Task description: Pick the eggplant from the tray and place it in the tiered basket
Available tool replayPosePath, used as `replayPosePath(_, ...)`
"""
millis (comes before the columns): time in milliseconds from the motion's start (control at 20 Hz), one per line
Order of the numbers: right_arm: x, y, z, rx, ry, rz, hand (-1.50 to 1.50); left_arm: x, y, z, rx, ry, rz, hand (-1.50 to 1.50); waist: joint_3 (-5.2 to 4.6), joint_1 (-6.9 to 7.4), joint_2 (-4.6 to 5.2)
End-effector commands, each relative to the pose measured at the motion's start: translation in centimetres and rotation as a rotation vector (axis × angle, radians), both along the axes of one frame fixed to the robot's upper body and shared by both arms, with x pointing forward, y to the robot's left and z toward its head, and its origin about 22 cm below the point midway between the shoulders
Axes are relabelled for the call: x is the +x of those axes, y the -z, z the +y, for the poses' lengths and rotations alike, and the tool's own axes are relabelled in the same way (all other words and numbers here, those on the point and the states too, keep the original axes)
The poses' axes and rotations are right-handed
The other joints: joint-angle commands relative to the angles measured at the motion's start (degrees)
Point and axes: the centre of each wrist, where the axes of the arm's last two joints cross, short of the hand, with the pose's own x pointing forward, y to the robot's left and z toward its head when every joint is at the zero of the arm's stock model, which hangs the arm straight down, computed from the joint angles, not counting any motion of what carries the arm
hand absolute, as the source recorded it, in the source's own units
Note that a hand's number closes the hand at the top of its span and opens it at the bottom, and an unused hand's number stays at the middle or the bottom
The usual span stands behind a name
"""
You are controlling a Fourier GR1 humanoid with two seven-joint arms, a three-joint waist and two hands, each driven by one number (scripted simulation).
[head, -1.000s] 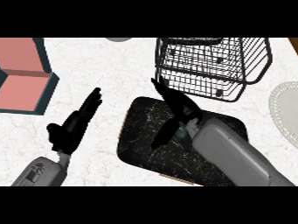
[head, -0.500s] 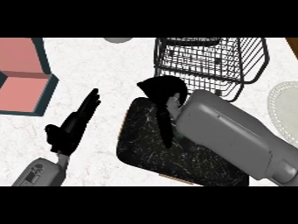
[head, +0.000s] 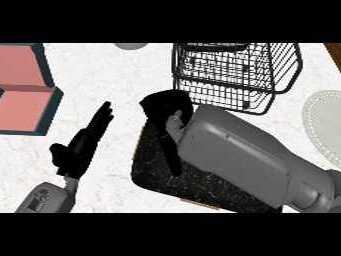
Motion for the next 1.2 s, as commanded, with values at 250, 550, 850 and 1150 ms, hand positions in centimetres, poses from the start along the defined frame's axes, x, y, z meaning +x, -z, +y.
replayPosePath(250,-0.9,3.6,0.0,-0.274,0.104,-0.076,-1.5,-0.5,0.7,0.2,0.005,-0.014,0.006,0.0,0.01,-0.4,-0.03)
replayPosePath(550,-1.5,7.9,-1.0,-0.236,0.126,0.0,-1.5,-0.6,0.9,0.2,-0.003,-0.005,0.005,0.0,0.04,-0.22,0.16)
replayPosePath(850,-1.6,10.8,-1.6,-0.25,0.155,-0.037,-1.5,0.5,0.2,1.2,0.016,-0.013,0.007,0.0,0.05,0.06,0.27)
replayPosePath(1150,0.9,9.6,-5.6,-0.275,0.19,0.017,-1.5,-0.7,0.9,0.1,-0.012,0.005,0.002,0.0,0.05,-0.12,0.17)
